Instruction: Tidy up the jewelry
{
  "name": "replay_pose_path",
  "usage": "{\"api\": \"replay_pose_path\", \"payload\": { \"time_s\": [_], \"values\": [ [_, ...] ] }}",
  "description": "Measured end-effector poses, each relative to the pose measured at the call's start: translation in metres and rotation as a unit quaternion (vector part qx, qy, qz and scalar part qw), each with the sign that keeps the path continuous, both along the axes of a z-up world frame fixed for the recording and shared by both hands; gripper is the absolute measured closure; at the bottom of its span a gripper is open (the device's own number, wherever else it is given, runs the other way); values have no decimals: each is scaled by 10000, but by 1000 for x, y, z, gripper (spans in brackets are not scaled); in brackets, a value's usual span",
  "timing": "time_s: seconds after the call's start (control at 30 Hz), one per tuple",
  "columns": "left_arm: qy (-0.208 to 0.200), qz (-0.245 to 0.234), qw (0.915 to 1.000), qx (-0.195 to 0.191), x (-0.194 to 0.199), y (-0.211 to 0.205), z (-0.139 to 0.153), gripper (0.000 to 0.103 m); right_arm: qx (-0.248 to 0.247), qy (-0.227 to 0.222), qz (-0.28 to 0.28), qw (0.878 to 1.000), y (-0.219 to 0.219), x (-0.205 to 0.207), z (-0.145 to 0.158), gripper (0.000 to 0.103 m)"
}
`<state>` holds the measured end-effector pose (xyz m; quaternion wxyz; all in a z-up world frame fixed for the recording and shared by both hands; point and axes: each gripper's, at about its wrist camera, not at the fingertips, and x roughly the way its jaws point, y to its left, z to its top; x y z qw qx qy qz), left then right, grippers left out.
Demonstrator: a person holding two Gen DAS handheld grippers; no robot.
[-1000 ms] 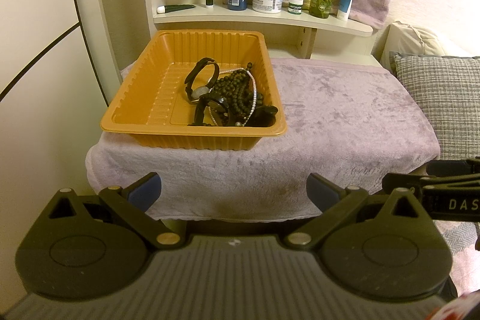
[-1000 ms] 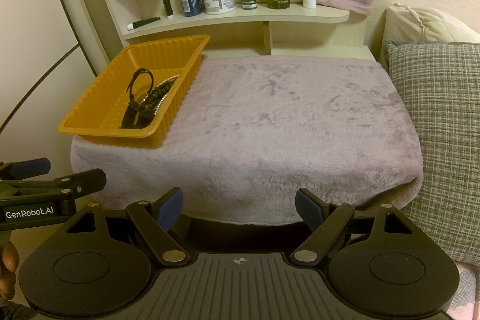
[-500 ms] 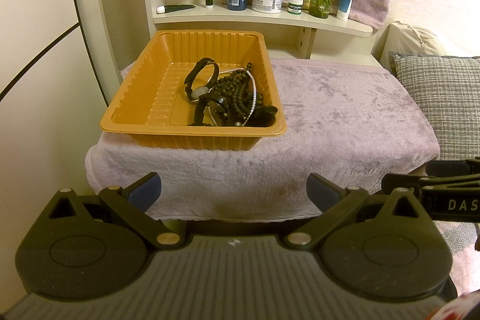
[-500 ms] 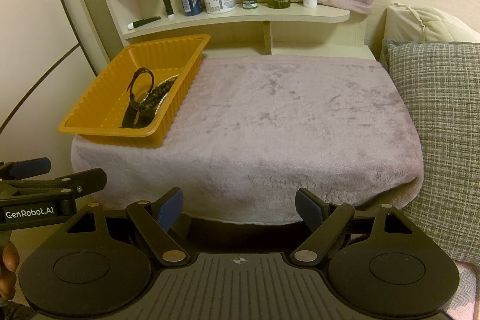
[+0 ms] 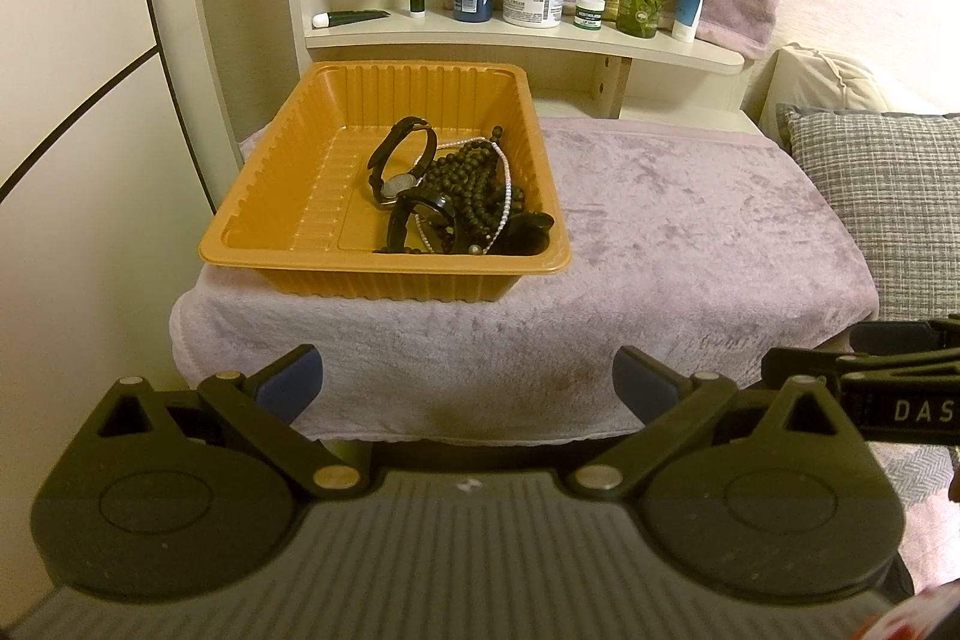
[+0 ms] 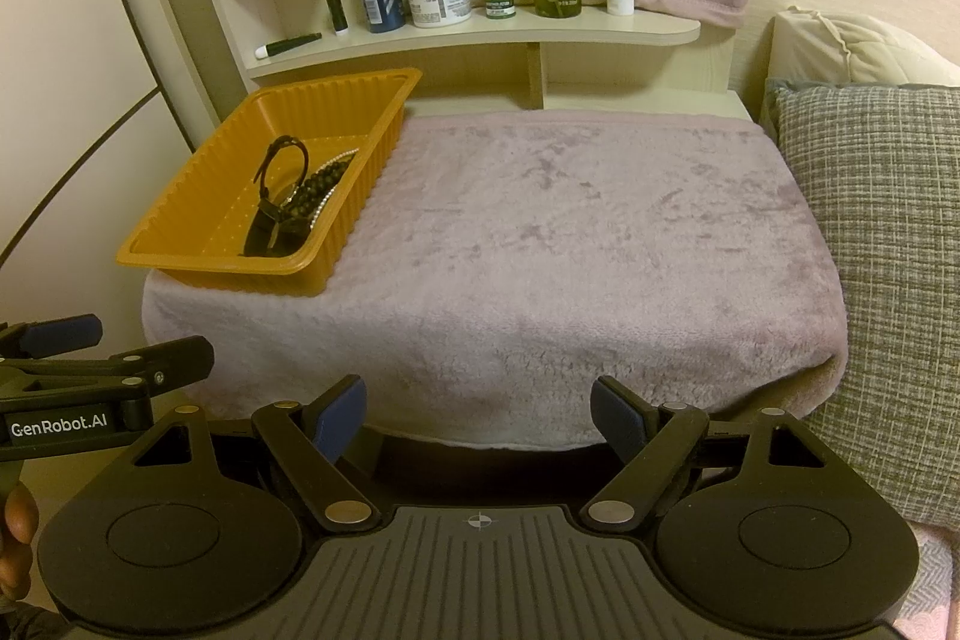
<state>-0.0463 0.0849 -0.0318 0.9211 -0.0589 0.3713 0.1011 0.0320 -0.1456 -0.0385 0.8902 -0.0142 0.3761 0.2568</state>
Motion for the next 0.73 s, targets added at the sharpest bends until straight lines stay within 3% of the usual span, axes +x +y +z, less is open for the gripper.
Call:
{"api": "replay_pose_path", "payload": {
  "time_s": [0.73],
  "values": [
    [-107, 8, 9999, -49, 2, 2, 1, 1, -1, 10, -2, 10000, 4, -1, 1, 21]
  ]
}}
